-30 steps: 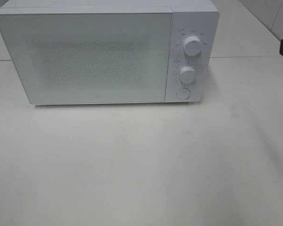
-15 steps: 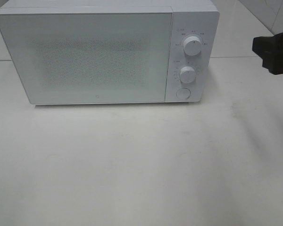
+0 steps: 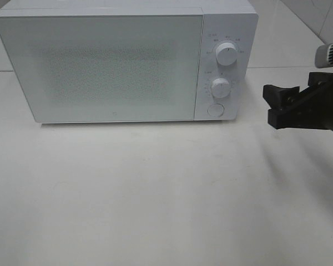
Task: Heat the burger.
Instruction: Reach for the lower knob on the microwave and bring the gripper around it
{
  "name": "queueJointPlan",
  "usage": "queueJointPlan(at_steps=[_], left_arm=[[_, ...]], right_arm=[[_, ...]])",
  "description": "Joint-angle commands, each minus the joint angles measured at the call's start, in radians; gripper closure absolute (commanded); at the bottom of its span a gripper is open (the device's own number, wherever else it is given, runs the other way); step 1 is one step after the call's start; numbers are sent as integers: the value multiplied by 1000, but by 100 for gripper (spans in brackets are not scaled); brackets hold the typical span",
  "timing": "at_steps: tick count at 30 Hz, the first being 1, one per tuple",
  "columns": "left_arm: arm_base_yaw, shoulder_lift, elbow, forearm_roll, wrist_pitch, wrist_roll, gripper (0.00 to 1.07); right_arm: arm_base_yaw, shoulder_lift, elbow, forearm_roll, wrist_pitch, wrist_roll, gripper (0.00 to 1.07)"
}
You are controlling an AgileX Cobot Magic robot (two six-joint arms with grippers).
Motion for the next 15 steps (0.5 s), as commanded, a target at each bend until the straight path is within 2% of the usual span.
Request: queueJointPlan(at_steps=[1, 5, 8, 10, 11, 15], left_arm=[[3, -23, 1, -3, -13, -1, 9], [3, -23, 1, -3, -13, -1, 9], [3, -23, 1, -3, -13, -1, 9], [3, -23, 1, -3, -13, -1, 9], [3, -23, 1, -3, -13, -1, 9], [3, -23, 1, -3, -13, -1, 9]], right_arm=[[68, 53, 3, 118, -114, -66, 31], [165, 127, 3, 246, -231, -80, 31], [184, 141, 2, 268, -255, -80, 31], [243, 185, 1, 343, -329, -87, 31], [243, 185, 1, 343, -329, -87, 31], [329, 248, -3, 483, -408, -89, 31]])
